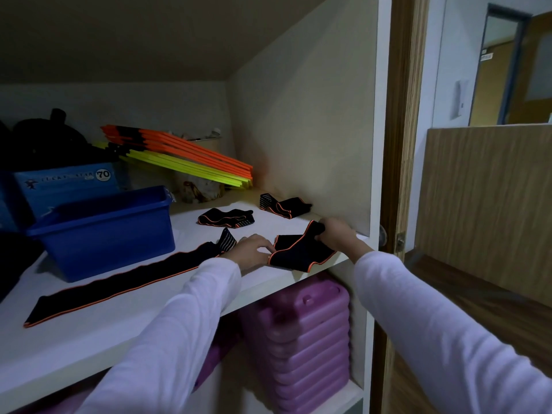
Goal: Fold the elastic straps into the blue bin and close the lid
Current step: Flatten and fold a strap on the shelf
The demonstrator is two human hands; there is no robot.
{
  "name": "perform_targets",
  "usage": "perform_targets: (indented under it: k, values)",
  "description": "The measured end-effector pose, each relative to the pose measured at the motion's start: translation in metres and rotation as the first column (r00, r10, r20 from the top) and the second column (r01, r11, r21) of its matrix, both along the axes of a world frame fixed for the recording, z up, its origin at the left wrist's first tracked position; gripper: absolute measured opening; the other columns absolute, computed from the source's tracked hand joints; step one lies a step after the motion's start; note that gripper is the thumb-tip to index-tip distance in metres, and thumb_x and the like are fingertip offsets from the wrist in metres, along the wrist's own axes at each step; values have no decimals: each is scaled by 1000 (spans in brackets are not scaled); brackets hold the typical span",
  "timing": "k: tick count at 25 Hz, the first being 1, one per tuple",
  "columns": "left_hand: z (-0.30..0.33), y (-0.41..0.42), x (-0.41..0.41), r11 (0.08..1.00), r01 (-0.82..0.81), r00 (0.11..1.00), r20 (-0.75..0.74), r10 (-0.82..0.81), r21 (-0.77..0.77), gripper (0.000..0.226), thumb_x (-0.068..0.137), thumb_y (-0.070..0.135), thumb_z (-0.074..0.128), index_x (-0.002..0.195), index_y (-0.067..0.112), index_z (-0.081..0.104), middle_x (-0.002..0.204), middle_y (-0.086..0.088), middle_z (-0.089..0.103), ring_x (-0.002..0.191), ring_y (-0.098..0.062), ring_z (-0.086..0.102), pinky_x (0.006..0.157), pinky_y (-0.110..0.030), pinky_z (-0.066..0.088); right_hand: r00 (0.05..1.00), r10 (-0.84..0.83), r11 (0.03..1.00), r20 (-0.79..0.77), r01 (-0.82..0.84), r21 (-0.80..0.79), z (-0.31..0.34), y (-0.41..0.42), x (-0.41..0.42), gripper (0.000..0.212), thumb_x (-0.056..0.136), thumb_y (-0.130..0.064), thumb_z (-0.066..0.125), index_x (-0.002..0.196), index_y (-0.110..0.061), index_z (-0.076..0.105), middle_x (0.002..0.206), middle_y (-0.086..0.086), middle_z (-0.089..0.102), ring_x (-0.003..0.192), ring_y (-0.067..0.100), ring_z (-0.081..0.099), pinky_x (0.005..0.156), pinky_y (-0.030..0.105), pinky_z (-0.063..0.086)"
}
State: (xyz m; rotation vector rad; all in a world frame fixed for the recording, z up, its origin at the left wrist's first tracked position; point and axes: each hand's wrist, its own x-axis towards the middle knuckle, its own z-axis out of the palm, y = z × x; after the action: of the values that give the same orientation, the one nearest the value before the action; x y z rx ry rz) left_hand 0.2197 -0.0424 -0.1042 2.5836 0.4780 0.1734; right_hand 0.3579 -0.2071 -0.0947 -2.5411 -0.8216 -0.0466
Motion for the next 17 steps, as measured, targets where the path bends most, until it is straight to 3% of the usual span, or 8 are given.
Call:
perform_targets:
  k: [3,5,7,10,13,17]
  values:
    - [0,-20,-4,995,102,995,4,-102,-4,20,83,22,63,102,17,64,146,5,43,143,-11,30,110,-22,30,999,25,995,-41,-20,99,4,0,1,32,91,-14,54,119,-1,54,123,20,61,114,34,57,85,33,45]
    - [0,-31,-4,992,127,992,-12,-127,-19,19,81,19,59,101,17,59,142,3,50,135,-10,43,100,-23,40,999,29,993,-35,-25,118,7,-1,0,33,92,-14,52,122,0,52,124,21,60,116,35,55,89,34,45]
    - [2,-38,-4,988,149,989,-4,-149,35,33,81,21,56,114,23,58,133,4,56,124,-12,53,101,-28,44,1000,17,991,-20,-14,136,8,-2,1,35,93,-14,50,124,1,50,126,22,59,117,35,54,90,34,44]
    - [3,-38,-2,981,168,986,-15,-167,102,52,83,21,55,135,23,52,132,3,50,120,-14,52,107,-28,40,1000,-13,987,-1,13,161,8,-6,4,33,94,-12,48,122,3,50,124,24,58,116,37,54,90,36,44]
    - [4,-35,-3,982,147,989,-9,-147,121,47,84,16,54,130,16,58,130,2,48,122,-16,50,102,-22,38,999,-40,986,0,40,162,10,-11,9,32,94,-12,48,122,3,51,124,24,58,116,37,54,90,37,44]
    - [1,-30,-8,992,116,993,25,-117,45,48,84,12,52,132,18,56,151,7,37,140,-12,35,108,-20,32,997,-76,987,8,74,146,9,-17,12,32,93,-13,49,121,3,52,123,23,58,115,38,55,89,38,45]
